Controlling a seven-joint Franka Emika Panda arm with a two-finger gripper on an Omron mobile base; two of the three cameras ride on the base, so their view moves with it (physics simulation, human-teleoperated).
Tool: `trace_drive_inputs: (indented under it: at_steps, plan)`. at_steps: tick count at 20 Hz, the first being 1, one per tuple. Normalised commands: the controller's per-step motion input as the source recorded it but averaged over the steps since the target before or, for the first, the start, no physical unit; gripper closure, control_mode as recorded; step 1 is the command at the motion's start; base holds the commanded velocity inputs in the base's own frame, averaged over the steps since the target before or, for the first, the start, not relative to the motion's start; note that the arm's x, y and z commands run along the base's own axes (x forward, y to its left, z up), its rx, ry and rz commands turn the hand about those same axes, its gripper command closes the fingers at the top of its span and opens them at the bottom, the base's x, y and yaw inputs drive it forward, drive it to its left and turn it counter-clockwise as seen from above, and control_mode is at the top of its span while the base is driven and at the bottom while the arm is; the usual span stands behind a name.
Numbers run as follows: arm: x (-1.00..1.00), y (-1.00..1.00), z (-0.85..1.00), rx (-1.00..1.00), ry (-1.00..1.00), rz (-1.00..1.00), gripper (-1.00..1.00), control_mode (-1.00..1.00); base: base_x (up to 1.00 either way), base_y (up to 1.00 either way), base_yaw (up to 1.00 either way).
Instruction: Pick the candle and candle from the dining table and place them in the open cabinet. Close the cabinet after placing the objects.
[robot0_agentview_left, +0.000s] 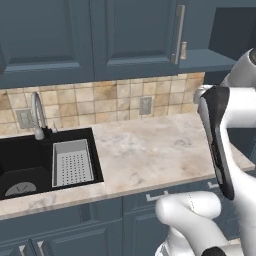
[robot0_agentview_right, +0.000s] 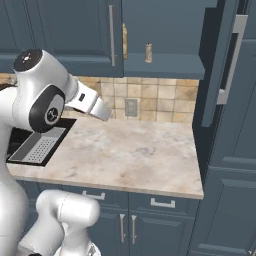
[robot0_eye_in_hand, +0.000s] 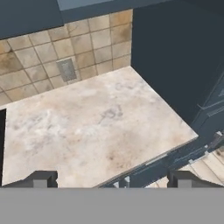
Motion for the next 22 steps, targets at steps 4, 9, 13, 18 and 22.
trace_drive_inputs:
  at_steps: [4,9,13,18,22]
  plan:
    - [-0.03,-0.05,-0.03,0.00,-0.06,0.01,-1.00,-1.00,0.00,0.00,0.00]
    - [-0.26,-0.06,-0.34,-0.07,-0.10,0.02,-1.00,-1.00,0.00,0.00,0.00]
    - [-0.37,-0.26,0.00,0.02,-0.33,0.06,-1.00,-1.00,0.00,0.00,0.00]
    - [-0.53,-0.45,0.11,0.07,-0.35,0.08,-1.00,-1.00,0.00,0.00,0.00]
    - [-0.31,-0.32,0.01,-0.01,-0.16,0.05,-1.00,-1.00,0.00,0.00,0.00]
